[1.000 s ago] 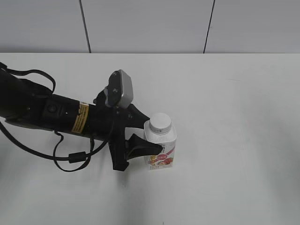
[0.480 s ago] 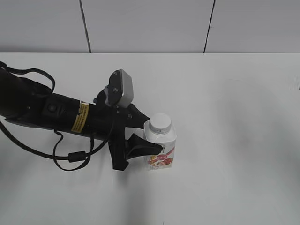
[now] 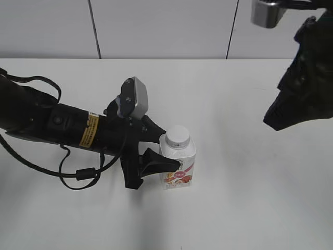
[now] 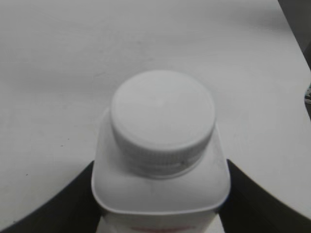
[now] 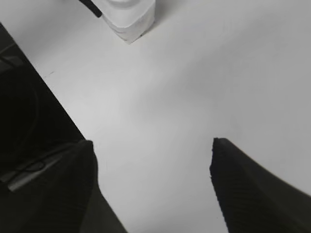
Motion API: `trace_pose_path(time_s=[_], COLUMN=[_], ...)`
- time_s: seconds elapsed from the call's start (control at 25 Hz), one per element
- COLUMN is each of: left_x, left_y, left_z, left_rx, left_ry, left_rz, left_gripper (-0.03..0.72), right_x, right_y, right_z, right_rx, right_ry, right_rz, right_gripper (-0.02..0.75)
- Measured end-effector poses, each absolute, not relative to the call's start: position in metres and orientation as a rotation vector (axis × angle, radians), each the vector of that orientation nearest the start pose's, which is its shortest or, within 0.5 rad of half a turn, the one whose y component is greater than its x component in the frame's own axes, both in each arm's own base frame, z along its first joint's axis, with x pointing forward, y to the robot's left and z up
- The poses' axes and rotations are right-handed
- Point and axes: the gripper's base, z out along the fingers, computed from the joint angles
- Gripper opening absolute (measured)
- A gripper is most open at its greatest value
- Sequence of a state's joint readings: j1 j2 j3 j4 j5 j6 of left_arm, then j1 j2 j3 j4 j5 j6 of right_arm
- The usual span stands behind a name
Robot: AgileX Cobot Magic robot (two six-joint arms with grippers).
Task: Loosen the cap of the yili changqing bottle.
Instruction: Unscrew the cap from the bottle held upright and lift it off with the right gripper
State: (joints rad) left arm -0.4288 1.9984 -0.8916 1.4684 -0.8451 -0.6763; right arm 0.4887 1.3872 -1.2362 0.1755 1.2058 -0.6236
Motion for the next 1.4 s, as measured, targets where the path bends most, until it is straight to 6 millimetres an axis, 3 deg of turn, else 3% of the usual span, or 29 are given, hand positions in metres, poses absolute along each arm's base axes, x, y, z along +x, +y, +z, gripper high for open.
trace_pose_path(time_s=[0.16,0.48,1.04,1.4], left_x=[0.281,0.281,0.281,0.281], left_y=[-0.203,-0.203,-0.203,-0.203], left_z=[0.114,0.114,0.114,0.114], left_rx=[1.518,1.518,1.518,1.523], left_ry=[1.671,1.671,1.670,1.668], left_rz=[-0.864,-0.864,-0.863,-0.862], left_gripper=[0.428,0.428,0.428,0.428], right_x=[0.235,0.250,0.276,0.274], right_y=[0.151,0.175,0.205,0.235], right_z=[0.322,0.295,0.283,0.262], right_rx=[-1.637,-1.847,-1.843,-1.970], right_ry=[2.219,2.054,1.988,1.935], right_rz=[0.222,0.246,0.326,0.344], right_gripper=[0.586,0.586,0.586,0.586])
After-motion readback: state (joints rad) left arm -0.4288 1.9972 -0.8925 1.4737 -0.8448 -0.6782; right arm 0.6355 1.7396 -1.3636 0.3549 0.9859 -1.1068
